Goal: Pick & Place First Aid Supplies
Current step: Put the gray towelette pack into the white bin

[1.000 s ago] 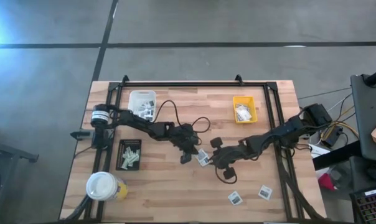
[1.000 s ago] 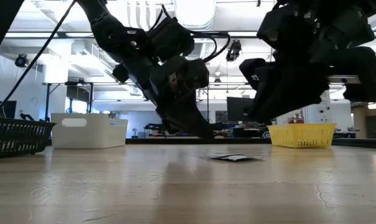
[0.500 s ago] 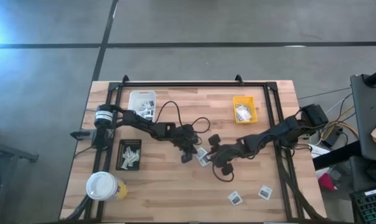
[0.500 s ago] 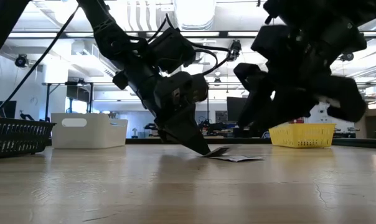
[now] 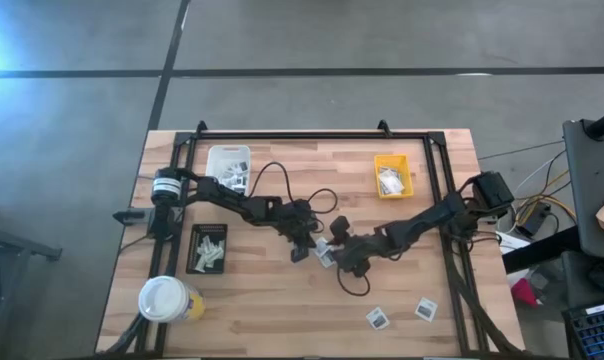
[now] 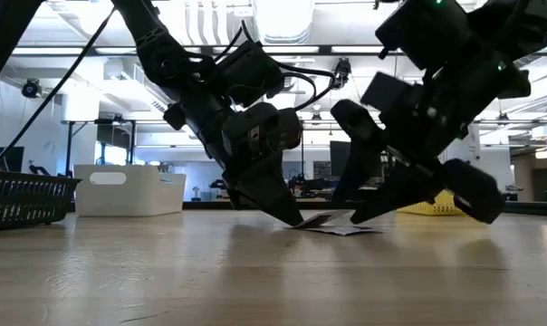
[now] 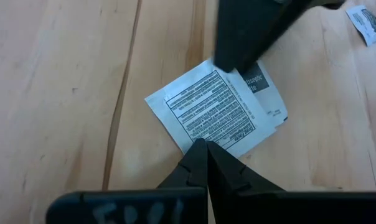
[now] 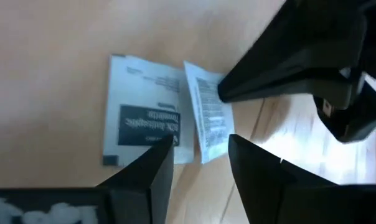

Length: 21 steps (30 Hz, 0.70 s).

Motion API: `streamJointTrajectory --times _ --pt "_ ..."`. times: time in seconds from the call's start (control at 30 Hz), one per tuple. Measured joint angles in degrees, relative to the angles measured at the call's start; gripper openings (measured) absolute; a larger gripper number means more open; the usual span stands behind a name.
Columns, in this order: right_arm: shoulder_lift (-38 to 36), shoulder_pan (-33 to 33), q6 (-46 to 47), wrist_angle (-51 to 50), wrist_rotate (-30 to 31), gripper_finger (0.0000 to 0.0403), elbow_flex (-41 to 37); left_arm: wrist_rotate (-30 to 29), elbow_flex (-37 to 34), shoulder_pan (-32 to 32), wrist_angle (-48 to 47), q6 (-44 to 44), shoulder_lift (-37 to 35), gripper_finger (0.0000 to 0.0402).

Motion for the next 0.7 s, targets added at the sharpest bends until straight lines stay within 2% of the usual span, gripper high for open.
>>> streamJointTrajectory --times 0.13,0.33,0.7 --pt "1.7 0.0 -1.9 0.5 3.3 0.0139 0.0 0.1 0.0 0.0 0.2 -0.1 0.0 0.0000" --pt "3.3 0.0 -3.1 3.9 3.4 0.0108 0.2 0.2 0.0 0.0 0.8 -1.4 0.0 0.0000" --pt "3.6 0.0 -2.6 3.7 3.5 0.0034 1.8 0.1 0.0 0.0 1.9 -2.1 0.0 0.0000"
